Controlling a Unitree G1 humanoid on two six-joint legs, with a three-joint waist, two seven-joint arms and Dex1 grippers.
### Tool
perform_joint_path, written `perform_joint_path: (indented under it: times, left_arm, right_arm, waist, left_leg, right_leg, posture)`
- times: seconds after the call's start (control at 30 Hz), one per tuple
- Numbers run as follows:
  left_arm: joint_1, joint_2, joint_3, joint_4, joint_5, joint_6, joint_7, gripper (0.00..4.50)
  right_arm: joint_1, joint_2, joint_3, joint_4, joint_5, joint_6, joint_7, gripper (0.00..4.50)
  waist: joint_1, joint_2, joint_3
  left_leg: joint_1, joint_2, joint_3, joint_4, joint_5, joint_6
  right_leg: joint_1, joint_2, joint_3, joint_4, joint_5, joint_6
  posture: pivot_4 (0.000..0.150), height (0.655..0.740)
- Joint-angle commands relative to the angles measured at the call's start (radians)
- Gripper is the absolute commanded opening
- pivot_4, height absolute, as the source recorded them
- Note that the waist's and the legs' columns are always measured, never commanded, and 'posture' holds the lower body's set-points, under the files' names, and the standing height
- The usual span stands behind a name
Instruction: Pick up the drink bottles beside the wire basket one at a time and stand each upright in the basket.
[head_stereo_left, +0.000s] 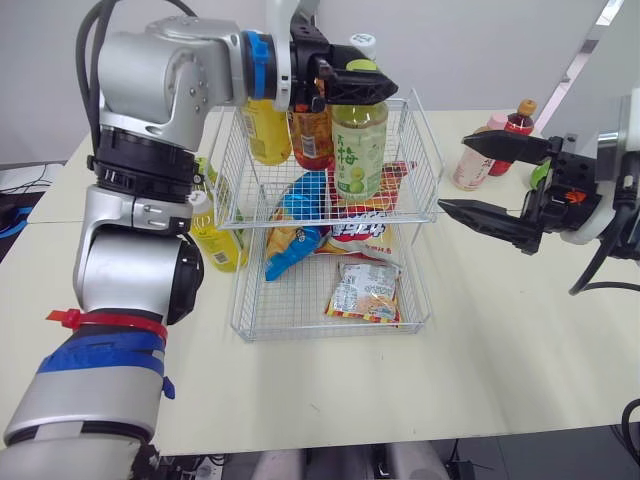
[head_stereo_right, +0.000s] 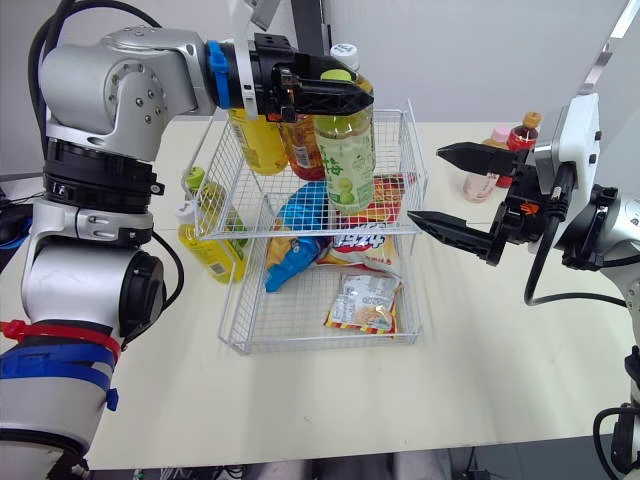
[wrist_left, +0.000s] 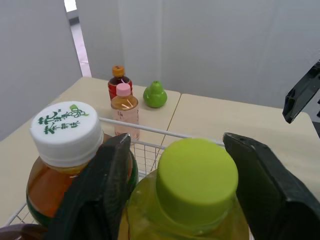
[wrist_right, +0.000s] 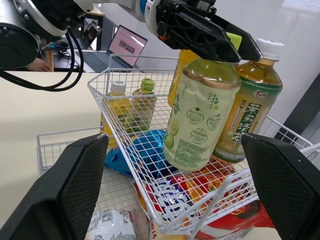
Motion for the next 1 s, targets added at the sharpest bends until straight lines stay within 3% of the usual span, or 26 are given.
perform_joint_path:
  times: [0.03,0.33,0.67,0.8,1.0]
  left_arm:
    - [-0.027,0.043,0.041,-0.086,-0.023,0.024,-0.037,4.47]
    - [0.003,0.2,0.116,-0.15,-0.036,0.071,-0.056,4.47]
    - [0.183,0.401,0.295,-0.332,-0.118,0.145,-0.017,4.47]
    - [0.305,0.499,0.401,-0.39,-0.148,0.189,0.02,4.47]
    - [0.619,0.656,0.569,-0.442,-0.123,0.134,0.015,4.47]
  right_arm:
    - [-0.022,-0.018,-0.01,-0.015,0.002,-0.017,0.001,4.5]
    - [-0.045,-0.021,0.004,-0.01,0.006,-0.016,0.005,4.5]
    - [-0.054,-0.02,0.082,-0.006,-0.033,-0.052,0.067,4.5]
    - [-0.064,0.02,0.119,-0.022,-0.016,-0.058,0.076,4.5]
    - [-0.064,0.061,0.146,-0.033,-0.003,-0.067,0.095,4.5]
  waist:
    - [-0.002,0.0,0.0]
    - [-0.005,0.0,0.0]
    - [-0.01,0.0,0.0]
    - [-0.011,0.0,0.0]
    - [-0.015,0.001,0.0]
  left_leg:
    - [0.0,0.0,0.0,0.0,0.0,0.0]
    - [0.0,0.0,-0.001,0.001,0.0,0.0]
    - [0.0,0.0,-0.004,0.002,0.0,0.0]
    - [0.0,0.001,-0.004,0.003,0.0,0.0]
    - [0.0,0.001,-0.005,0.002,0.0,0.0]
  right_leg:
    - [0.0,0.0,0.0,0.0,0.0,0.0]
    - [0.0,0.0,0.0,0.0,0.0,0.0]
    - [0.001,0.0,0.0,0.001,0.0,0.0]
    - [0.001,0.0,-0.001,0.001,0.0,0.0]
    - [0.0,0.0,0.0,0.001,0.0,0.0]
  posture:
    - [0.15,0.74]
    - [0.15,0.74]
    - [0.15,0.74]
    - [0.15,0.74]
    - [0.15,0.74]
